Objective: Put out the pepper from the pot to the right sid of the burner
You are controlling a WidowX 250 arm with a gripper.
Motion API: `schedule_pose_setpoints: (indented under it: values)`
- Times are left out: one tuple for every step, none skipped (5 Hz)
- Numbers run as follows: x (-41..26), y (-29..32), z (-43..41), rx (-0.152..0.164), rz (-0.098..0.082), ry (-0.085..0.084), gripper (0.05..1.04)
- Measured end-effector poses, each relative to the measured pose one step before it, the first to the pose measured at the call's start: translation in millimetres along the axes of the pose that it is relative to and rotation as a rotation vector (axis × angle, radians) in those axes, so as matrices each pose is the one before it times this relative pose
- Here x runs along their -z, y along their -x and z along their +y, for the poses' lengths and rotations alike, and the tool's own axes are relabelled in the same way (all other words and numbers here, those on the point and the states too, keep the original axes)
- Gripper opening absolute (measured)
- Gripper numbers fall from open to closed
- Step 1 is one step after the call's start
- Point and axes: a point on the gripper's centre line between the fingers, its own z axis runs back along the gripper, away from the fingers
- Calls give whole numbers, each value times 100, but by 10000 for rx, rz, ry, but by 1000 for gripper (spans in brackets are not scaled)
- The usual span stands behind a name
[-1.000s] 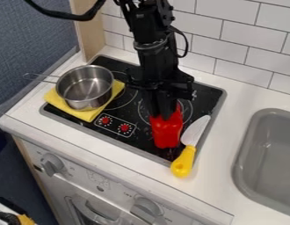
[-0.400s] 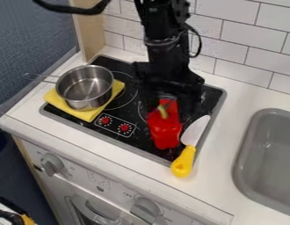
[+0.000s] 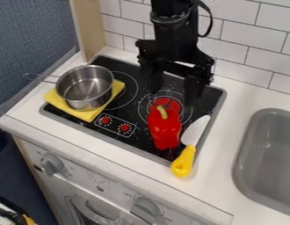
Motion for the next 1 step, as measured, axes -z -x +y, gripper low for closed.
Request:
schedule_pose_setpoints:
  values:
    - [16, -127, 268, -226, -78, -377, 1000]
